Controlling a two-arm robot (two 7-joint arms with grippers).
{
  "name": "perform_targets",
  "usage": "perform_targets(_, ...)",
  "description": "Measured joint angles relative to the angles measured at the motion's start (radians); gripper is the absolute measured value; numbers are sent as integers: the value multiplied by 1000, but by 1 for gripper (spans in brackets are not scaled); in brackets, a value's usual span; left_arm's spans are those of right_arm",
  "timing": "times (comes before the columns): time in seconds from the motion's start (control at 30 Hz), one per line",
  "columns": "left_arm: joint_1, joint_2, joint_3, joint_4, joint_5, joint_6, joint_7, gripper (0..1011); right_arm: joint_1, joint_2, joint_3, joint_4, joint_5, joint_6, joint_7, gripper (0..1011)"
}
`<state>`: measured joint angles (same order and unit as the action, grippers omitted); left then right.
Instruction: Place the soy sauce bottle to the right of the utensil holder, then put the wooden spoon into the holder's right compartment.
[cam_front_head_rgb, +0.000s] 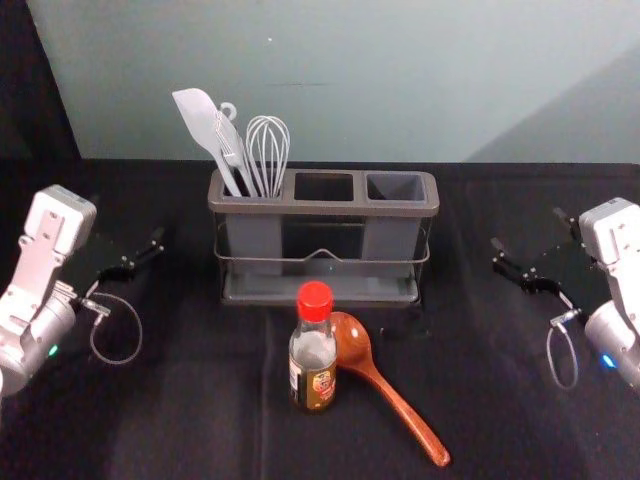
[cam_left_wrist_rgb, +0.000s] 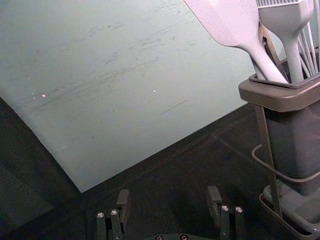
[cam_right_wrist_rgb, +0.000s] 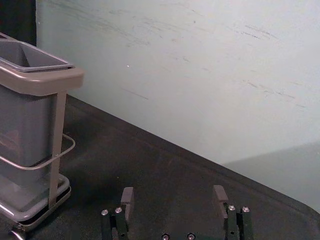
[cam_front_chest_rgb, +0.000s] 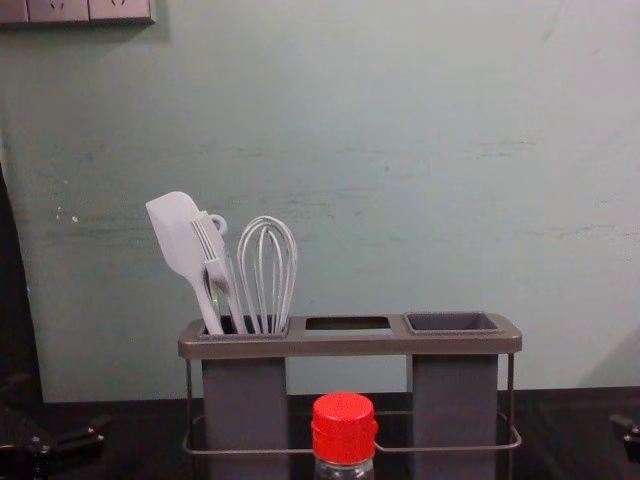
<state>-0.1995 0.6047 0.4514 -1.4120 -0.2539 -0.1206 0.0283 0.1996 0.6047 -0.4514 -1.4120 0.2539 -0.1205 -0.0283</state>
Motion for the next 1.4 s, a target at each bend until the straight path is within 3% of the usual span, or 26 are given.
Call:
perform_targets(0.17,0,0,0,0,0,0,0,1000,-4,1,2,-4,-3,0,-1,1002)
perform_targets(0.3,0,0,0,0,0,0,0,1000,-40,16,15,-54,-23,13,-16,1003)
perform_targets(0.63,0,0,0,0,0,0,0,1000,-198,72,73,-250,-34,40,-54,1002)
perform_targets(0.87,0,0,0,0,0,0,0,1000,-324,86,99,-379,-30,12,-63,1002)
perform_targets(1.07,0,0,0,0,0,0,0,1000,-393,70,92,-454,-36,-12,-62,1002)
perform_targets(1.4,0,0,0,0,0,0,0,1000,-421,26,37,-512,-46,-31,3,1002)
